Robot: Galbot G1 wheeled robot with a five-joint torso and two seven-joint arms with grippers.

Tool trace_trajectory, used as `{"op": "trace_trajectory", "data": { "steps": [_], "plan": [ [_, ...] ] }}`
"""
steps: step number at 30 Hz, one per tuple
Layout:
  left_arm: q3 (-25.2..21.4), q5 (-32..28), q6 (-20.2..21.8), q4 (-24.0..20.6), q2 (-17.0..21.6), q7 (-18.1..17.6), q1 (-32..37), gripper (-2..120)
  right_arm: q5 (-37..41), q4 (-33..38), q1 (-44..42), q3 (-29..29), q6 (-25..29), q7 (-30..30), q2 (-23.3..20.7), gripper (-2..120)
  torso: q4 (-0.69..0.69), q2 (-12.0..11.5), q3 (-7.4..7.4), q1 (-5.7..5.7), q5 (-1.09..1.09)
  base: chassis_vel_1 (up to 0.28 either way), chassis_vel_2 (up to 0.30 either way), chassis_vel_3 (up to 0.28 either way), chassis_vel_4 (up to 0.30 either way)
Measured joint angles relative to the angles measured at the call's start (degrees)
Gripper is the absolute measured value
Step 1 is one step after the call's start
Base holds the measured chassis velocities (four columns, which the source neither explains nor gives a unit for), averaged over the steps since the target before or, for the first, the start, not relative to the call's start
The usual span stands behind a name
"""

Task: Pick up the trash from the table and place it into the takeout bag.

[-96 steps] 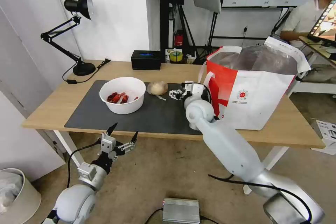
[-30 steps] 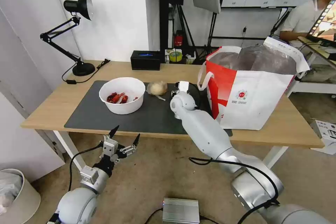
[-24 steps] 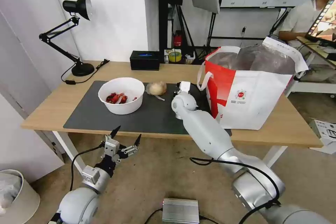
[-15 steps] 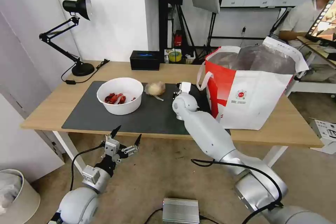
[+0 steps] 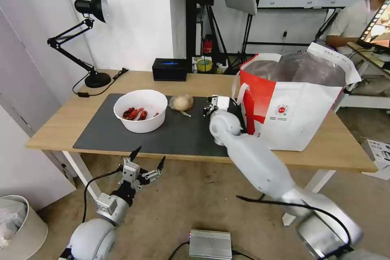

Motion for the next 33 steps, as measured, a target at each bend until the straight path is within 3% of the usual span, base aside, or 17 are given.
{"op": "trace_trajectory", "data": {
  "steps": [3,5,13,15,17,25,33],
  "plan": [
    [-0.08,0.02,-0.03,-0.02,-0.01,-0.02,0.09,100,0.87,2.86,-1.04,-0.08,-0.27,-0.01,-1.31,1,-0.01,0.0,0.0,0.0,0.0,0.0,0.0,0.0,0.0],
    [-0.17,0.08,-0.09,-0.11,-0.08,-0.03,0.27,100,3.91,12.8,-4.76,-0.15,-0.95,-0.08,-5.51,1,-0.01,0.0,-0.01,0.0,-0.01,0.0,0.0,0.0,0.0],
    [-0.13,0.19,-0.09,-0.32,-0.09,-0.07,0.4,100,5.94,26.58,-9.21,1.2,-1.22,-1.79,-10.58,1,-0.02,0.01,-0.02,-0.01,0.0,0.0,0.0,0.0,0.0],
    [-0.1,0.39,-0.09,-0.58,-0.19,-0.13,0.72,100,6.17,33.4,-8.74,4.29,-1.18,-2.63,-13.11,1,-0.01,0.01,-0.01,-0.01,-0.01,0.0,0.0,0.0,0.0],
    [-0.17,0.45,-0.09,-0.77,-0.21,-0.15,0.98,100,6.55,35.74,-7.24,6.33,-1.18,-2.94,-14.87,1,-0.02,0.01,-0.02,-0.01,-0.01,0.0,0.0,0.0,0.0],
    [0.25,0.8,-0.08,-0.78,-0.42,-0.2,1.05,100,9.41,34.76,-0.21,15.07,-2.78,-2.59,-24.49,1,-0.02,0.01,-0.01,-0.01,-0.01,0.0,0.0,0.0,0.0],
    [0.93,1.02,-0.08,-0.61,-0.5,-0.2,0.75,100,14.22,32.41,-0.84,17.28,-7.72,4.42,-28.29,1,-0.02,0.01,-0.01,-0.01,0.0,0.0,0.0,0.0,0.0]
  ]
}}
